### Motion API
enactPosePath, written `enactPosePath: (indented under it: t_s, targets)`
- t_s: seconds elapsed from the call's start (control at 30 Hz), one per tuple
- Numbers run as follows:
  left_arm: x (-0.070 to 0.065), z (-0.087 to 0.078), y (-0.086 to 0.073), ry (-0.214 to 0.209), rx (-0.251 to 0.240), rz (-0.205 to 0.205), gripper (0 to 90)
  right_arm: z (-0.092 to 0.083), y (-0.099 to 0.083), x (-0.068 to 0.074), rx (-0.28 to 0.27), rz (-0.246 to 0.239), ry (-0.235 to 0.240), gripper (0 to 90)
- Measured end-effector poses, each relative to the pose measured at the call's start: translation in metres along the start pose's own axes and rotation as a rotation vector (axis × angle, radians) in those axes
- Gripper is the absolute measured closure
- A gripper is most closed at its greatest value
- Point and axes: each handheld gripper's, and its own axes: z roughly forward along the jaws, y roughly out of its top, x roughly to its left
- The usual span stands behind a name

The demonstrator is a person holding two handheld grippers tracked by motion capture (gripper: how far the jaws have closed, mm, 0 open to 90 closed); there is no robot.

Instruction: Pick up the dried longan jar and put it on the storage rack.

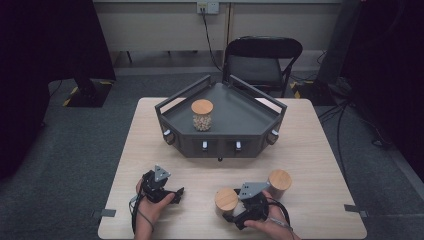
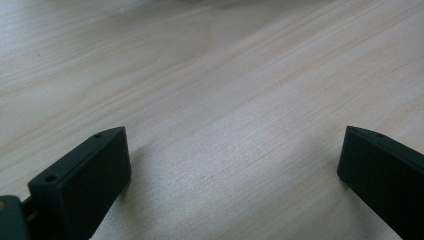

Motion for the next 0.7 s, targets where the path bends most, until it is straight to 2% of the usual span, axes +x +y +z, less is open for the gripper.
enactPosePath:
  t_s: [0.17,0.7]
  targets:
    - [0.000,0.000,0.000,0.000,0.000,0.000,0.0,0.003,-0.003,-0.001,-0.021,0.002,0.013,12.2]
    - [0.000,0.000,0.000,-0.001,0.000,0.001,0.0,0.006,-0.011,0.005,-0.087,-0.061,0.002,24.4]
